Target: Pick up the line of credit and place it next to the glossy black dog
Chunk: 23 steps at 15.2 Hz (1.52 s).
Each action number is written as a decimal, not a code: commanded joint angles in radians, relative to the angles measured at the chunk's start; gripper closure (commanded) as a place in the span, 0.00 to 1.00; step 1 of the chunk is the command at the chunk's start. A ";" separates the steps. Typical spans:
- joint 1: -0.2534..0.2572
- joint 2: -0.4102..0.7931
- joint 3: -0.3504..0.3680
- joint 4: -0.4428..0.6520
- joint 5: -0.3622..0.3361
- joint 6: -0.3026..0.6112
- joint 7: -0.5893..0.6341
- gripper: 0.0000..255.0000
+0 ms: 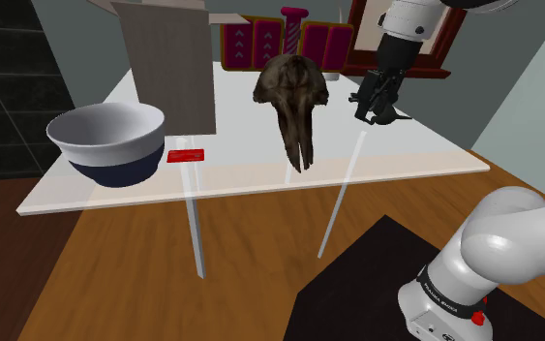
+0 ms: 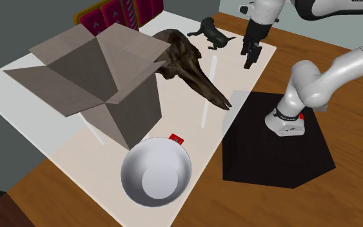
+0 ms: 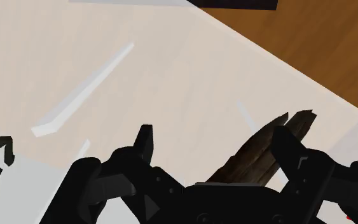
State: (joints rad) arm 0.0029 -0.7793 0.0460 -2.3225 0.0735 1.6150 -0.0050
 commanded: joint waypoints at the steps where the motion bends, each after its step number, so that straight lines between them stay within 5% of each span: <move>1: 0.000 0.000 0.000 0.000 0.000 0.000 0.000 0.00; 11: 0.117 0.234 -0.001 -0.009 0.082 0.365 -0.207 0.00; 23: 0.264 0.559 0.015 0.136 0.223 0.676 -0.497 0.00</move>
State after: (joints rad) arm 0.2537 -0.2499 0.0559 -2.2018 0.2828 2.2666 -0.4776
